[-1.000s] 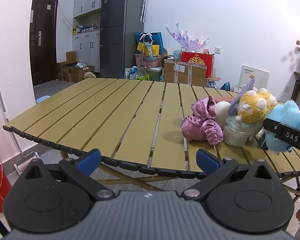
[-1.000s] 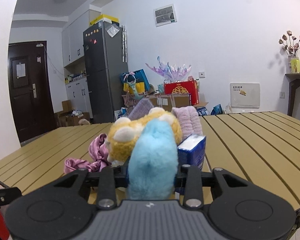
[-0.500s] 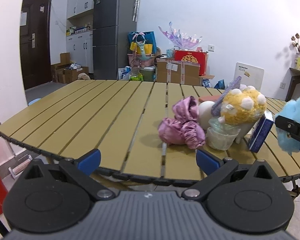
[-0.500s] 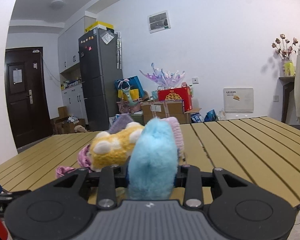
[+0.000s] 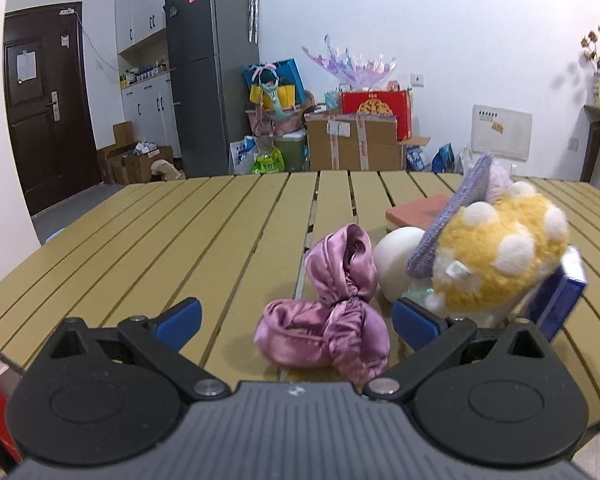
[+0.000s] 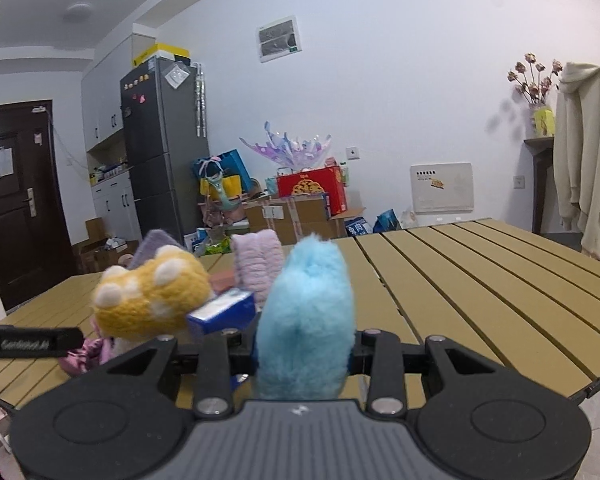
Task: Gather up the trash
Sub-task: 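Grasp the light-blue plush with the right tool while the left tool grasps the pink scrunchie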
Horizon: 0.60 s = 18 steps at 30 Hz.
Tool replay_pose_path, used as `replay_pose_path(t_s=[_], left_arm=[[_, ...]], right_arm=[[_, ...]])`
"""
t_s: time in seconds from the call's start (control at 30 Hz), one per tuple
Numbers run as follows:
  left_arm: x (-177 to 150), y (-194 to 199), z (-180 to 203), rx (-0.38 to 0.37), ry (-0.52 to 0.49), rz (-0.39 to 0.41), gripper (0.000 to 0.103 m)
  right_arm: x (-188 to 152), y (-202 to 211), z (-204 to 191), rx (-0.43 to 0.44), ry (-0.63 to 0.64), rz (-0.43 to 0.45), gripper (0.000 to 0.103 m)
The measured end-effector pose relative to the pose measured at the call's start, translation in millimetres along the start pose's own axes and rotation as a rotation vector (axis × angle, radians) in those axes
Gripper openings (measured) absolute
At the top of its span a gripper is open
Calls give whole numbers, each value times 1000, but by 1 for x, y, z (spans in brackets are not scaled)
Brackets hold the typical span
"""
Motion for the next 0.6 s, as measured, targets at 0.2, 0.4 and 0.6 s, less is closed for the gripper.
replay_pose_path(t_s=[0.2,0.4,0.6], left_arm=[[-4,-33,1,4,30,-52,103],[-9,-59,3,4,28,-84,103],[-15,-64,3,-60,58,-85,57]], right_arm=[[-7,-18,11,-22,-22,-21,33],[-17,-37,16,-42,-43,-34,33],[-19,-45,14,-40,-51,-31,33]])
Point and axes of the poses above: each gripper's, at about its wrist camera, not at the fingertips, and y roughly against the way its jaws point, z to its right, x to its top, the point moved 1 cm from there along -y, roughly the way its jaws point, and after that the axes turned 4 degrees about z, right-handed, at the moved point
